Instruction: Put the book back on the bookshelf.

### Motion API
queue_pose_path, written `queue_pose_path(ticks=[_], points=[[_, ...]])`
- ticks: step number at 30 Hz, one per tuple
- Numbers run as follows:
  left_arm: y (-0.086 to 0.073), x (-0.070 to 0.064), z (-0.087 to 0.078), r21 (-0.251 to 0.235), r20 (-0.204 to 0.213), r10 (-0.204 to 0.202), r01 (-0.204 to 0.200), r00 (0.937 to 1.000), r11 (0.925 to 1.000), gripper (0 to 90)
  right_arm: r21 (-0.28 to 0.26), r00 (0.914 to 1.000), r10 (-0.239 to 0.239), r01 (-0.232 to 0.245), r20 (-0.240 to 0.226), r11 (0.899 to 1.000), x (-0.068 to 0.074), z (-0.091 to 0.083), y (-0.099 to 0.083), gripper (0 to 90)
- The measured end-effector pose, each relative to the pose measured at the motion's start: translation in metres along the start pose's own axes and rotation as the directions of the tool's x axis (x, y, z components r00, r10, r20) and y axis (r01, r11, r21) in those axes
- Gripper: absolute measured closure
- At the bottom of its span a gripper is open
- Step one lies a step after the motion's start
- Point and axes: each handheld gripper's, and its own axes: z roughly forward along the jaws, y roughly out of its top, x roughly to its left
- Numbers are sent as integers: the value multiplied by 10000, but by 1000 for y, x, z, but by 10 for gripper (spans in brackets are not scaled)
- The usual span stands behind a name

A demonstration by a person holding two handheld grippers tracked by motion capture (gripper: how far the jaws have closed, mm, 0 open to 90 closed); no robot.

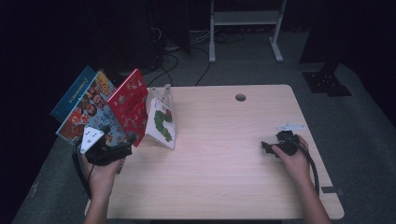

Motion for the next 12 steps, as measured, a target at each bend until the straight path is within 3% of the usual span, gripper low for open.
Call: queue_pose_path(ticks=[12], points=[[-2, -5, -4, 21, 271, -68, 68, 9996, 10000, 0, -2, 10000, 3, -3, -3, 10000, 0, 0, 0, 108]])
